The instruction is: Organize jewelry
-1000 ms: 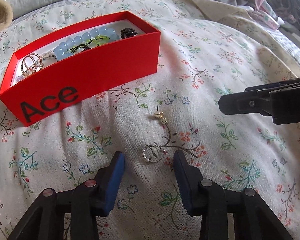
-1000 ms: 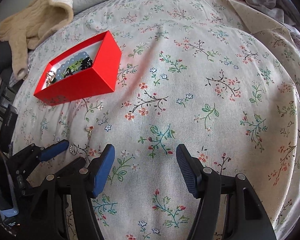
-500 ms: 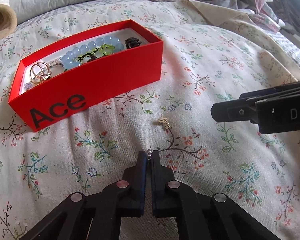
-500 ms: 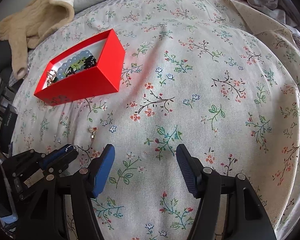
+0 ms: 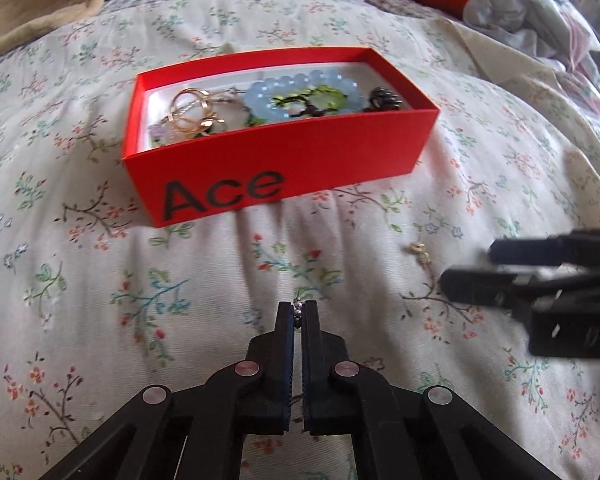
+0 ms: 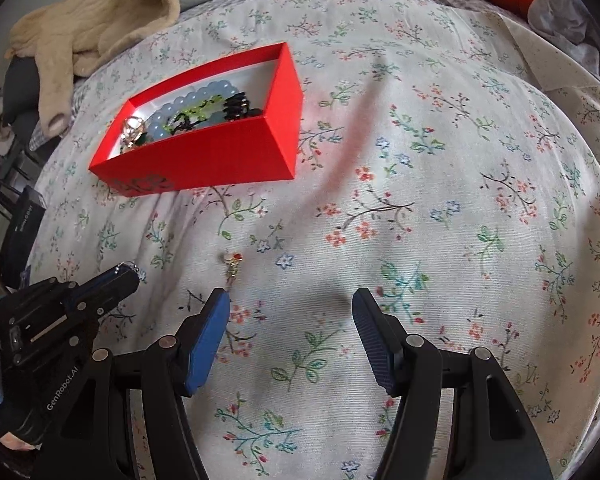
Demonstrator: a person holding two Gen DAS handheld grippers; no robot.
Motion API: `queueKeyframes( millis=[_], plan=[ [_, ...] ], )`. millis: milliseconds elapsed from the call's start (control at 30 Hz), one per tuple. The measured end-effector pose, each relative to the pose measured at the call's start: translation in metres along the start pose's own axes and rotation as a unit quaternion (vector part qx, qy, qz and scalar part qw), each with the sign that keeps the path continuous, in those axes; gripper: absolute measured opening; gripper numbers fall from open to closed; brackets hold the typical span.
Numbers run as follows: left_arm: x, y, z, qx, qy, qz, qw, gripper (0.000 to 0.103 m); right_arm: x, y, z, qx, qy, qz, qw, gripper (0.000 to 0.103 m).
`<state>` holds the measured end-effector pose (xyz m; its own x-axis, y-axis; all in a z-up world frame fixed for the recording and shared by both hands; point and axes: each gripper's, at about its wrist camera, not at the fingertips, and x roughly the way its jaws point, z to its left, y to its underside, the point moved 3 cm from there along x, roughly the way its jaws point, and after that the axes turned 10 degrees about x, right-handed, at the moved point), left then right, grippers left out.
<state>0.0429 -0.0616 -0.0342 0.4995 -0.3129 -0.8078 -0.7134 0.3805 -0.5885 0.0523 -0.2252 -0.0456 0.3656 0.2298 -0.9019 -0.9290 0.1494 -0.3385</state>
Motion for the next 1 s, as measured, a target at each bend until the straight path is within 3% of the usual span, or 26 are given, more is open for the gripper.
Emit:
queueKeyframes(
  millis=[167,467,633,800,1000],
  plan=[
    [-0.005,0.000,0.009,-0.010,0.002,-0.001,0.9999,0.000,0.016,-0.002,0.025,-0.060,0.037,-0.012,0.997,0.062],
    [-0.009,-0.001,0.019,-0.019,0.002,0.001,0.9998,0.000,0.023,-0.015,0.035,-0.067,0.049,-0.020,0.996,0.032],
    [-0.007,0.001,0.024,-0.029,-0.002,0.010,0.9995,0.000,0.023,-0.013,0.042,-0.074,0.046,-0.016,0.996,0.011],
    [-0.008,0.001,0.031,-0.045,0.000,0.011,0.9989,0.000,0.021,-0.013,0.042,-0.064,0.045,-0.011,0.997,0.008],
    [-0.013,-0.005,0.039,-0.061,0.004,0.002,0.9981,0.000,0.011,-0.016,0.038,-0.030,0.010,-0.002,1.000,0.008]
  ],
)
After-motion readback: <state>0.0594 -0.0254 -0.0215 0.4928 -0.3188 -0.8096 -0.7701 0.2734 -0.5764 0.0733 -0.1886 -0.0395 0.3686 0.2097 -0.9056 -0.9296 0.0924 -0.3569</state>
